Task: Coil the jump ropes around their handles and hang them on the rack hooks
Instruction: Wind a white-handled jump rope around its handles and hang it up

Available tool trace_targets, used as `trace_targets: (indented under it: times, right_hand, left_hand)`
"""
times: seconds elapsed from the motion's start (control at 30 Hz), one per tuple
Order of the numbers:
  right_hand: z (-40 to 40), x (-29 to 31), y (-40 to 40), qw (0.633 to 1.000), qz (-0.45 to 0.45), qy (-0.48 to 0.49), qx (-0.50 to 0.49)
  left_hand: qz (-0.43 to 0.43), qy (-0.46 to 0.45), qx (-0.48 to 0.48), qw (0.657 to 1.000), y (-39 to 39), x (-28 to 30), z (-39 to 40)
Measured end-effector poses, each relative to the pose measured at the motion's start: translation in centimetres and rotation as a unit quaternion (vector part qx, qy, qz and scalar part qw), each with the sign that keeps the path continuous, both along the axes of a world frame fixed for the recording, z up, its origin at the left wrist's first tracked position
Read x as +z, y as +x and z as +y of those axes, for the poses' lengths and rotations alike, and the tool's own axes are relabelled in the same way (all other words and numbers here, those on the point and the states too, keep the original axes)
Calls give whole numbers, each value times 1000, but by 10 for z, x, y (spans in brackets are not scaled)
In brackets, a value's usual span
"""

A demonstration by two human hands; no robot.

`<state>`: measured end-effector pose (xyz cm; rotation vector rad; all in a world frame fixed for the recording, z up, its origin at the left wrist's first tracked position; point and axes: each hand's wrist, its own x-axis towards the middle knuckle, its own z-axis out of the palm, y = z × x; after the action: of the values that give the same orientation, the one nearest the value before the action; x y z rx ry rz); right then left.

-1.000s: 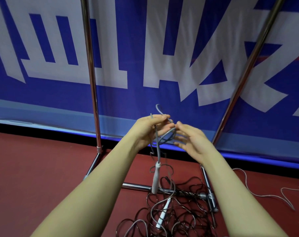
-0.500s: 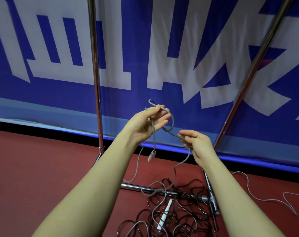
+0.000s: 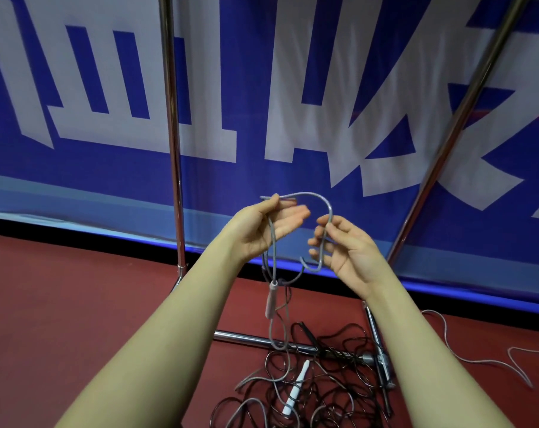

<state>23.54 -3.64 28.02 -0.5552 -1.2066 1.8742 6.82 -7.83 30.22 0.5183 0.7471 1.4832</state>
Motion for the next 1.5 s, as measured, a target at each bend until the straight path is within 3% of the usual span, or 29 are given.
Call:
trace_targets:
  times: [0.17,0.27,0.37,0.5,0.7,0.9,1.1,1.27,1.33,1.4,1.5]
  right_hand:
    - [4,12,-1,982,162,-68,-62]
    - [8,13,1,964,221,-98,-107]
    - [13,10,2,955,241,-115,-132]
    - [20,0,4,963,197,-131,-131]
    - [16,-15,6,991,-3,-131,-2]
    - [8,-12,3,988,-64,-91,104]
    - [4,-17,-9,991,-78,-67,87]
    - [-1,-15,-7,982,3,-78,173]
    - [-4,-14,-4,980,-47,-49,188]
    - [-8,-10,-3,983,-91,-23,155]
    - [-7,-2,-2,996,-7,-32,81]
  left_hand:
    - [202,-71,-151,965,9,-26,0]
    - [187,-64,-199,960,12,-26,-3]
    - [190,-29,-171,966,15,-23,-6]
    - [222,-11,-88,971,24,-19,-7]
    - [128,-10,82,988,28,-2,4]
    - [110,-24,170,979,17,-3,6]
    - [96,-24,155,983,10,-4,6]
    - [97,-23,151,984,8,-5,5]
    - [85,-20,163,983,5,-6,5]
    - [82,-24,156,984,2,-9,6]
    - [120,-72,41,989,-1,-13,3]
